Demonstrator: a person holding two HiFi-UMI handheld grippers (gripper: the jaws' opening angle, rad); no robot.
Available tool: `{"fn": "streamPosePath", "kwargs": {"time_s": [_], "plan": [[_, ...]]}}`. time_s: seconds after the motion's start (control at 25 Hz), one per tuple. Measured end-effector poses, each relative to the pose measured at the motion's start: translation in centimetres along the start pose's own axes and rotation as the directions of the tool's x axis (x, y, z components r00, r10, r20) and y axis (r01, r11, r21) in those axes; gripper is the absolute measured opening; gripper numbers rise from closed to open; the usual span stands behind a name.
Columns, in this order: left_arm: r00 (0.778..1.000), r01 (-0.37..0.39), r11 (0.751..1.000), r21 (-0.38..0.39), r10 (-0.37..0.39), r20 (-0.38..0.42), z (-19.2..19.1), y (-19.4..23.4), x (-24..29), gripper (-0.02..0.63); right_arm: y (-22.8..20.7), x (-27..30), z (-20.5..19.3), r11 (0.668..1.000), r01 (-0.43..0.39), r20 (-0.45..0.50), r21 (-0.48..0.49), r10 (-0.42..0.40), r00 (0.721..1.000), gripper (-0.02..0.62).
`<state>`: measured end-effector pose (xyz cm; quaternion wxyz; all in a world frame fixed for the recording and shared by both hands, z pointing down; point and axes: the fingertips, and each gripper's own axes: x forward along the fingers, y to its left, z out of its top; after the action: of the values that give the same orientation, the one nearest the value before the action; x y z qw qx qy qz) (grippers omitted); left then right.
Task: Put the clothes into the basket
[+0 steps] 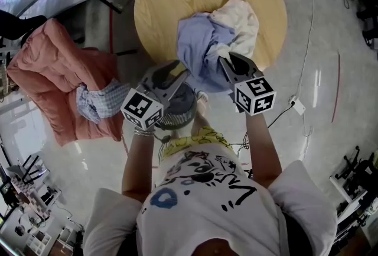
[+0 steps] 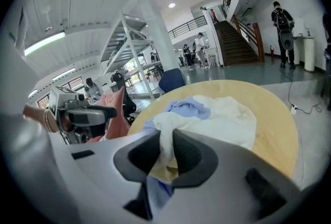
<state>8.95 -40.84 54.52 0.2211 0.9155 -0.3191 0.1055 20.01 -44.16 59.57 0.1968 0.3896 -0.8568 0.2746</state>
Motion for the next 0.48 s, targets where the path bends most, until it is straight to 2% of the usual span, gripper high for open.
{"fn": "streamPosePath", "kwargs": {"time_s": [0.48], "plan": [[0.999,0.005,0.999,0.042,-0.007,0.043,2.4,-2.4,-2.8,0.130,2.9,-4.3,3.2,0.998,-0.006,0.101,-0.064,0.012,0.995,0.078]]}}
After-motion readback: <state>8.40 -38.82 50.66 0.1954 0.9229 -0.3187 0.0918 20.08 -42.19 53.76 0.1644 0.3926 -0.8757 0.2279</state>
